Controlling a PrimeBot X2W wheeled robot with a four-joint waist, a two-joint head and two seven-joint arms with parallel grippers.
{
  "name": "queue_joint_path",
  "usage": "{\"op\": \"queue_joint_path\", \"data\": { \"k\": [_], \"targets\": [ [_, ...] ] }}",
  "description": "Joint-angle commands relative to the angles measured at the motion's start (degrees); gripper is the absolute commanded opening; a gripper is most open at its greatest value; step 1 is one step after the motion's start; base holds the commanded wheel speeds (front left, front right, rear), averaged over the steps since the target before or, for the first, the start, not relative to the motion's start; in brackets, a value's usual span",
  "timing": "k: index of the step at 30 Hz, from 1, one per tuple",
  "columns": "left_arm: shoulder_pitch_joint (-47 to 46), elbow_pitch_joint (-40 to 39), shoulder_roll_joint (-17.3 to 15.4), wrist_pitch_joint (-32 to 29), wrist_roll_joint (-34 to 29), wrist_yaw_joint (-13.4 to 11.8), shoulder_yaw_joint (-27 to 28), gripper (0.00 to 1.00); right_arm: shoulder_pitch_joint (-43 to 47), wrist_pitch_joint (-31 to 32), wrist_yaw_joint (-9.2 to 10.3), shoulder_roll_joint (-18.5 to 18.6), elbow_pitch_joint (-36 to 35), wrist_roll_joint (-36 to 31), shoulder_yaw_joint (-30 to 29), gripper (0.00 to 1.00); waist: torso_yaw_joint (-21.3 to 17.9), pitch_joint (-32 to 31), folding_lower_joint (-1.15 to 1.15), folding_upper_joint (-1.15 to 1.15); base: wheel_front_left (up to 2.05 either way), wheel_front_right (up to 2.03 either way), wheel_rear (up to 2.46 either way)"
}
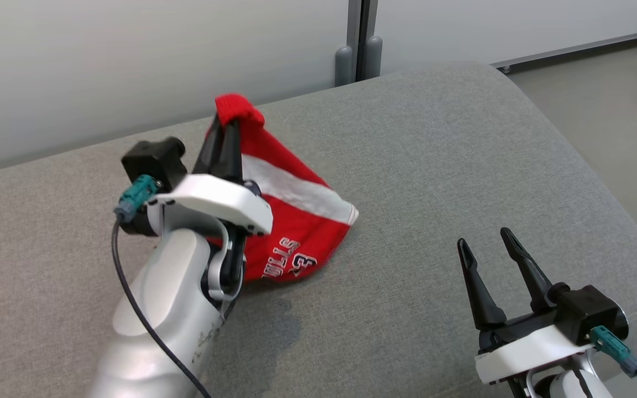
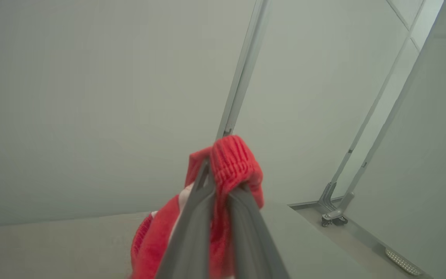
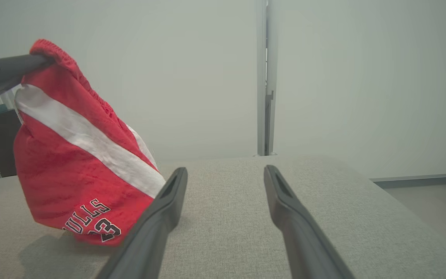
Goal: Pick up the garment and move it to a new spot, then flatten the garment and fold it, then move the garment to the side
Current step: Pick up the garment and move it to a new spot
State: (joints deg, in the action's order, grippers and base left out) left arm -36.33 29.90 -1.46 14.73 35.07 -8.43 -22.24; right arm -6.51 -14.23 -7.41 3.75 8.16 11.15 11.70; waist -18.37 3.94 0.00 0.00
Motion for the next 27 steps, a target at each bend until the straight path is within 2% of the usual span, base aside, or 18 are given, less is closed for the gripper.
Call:
{"op": "queue_joint_path", "data": {
  "k": [1, 10, 11, 12, 15, 20, 23, 27],
  "targets": [
    [-0.46, -0.10, -1.42, 0.27, 0.55, 0.60, 0.72, 0.00, -1.75, -0.77, -0.08, -0.11, -1.21, 0.72, 1.36, 1.00, 0.11, 0.26, 0.00, 0.00, 0.00, 0.00, 0.00],
    [-0.20, 14.03, -1.42, 0.27, 10.20, 4.32, -11.13, 0.00, -2.65, -0.77, -0.08, -0.32, -0.07, 1.10, 2.92, 1.00, 1.31, 0.46, 0.00, 0.00, 0.00, 0.00, 0.00],
    [-0.37, 14.88, -1.42, 0.27, 10.75, 4.35, -12.09, 0.56, -2.75, -0.77, -0.08, -0.31, 0.09, 1.11, 3.11, 1.00, 1.42, 0.34, 0.00, 0.00, 0.00, 0.00, 0.00],
    [-0.42, 15.72, -1.42, 0.27, 11.48, 4.49, -13.09, 1.00, -2.82, -0.77, -0.08, -0.28, 0.26, 1.14, 3.26, 1.00, 1.54, 0.17, 0.00, 0.00, 0.00, 0.00, 0.00],
    [-0.96, 16.39, -1.42, 0.27, 12.27, 4.21, -14.91, 1.00, -2.63, -0.77, -0.08, -0.25, 0.55, 1.35, 3.10, 1.00, 2.25, -0.58, 0.00, 0.00, 0.00, 0.00, 0.00],
    [-1.29, 13.39, -1.42, 0.27, 5.81, 2.03, -15.89, 1.00, -1.50, -0.77, -0.08, -0.15, 0.76, 1.39, 2.43, 1.00, 4.22, -2.03, 0.00, 0.00, 0.00, 0.00, 0.00],
    [0.06, 10.56, -1.42, 0.27, 2.47, 1.16, -14.17, 1.00, -0.95, -0.77, -0.08, -0.02, 0.73, 1.35, 2.31, 1.00, 5.64, -2.95, 0.00, 0.00, 0.00, 0.00, 0.00],
    [2.32, 6.21, -1.66, 0.27, -0.31, 1.30, -10.81, 1.00, -0.55, -0.77, -0.08, 0.01, 0.58, 1.28, 2.00, 1.00, 7.12, -3.77, 0.00, 0.00, 0.00, 0.00, 0.00]
  ]
}}
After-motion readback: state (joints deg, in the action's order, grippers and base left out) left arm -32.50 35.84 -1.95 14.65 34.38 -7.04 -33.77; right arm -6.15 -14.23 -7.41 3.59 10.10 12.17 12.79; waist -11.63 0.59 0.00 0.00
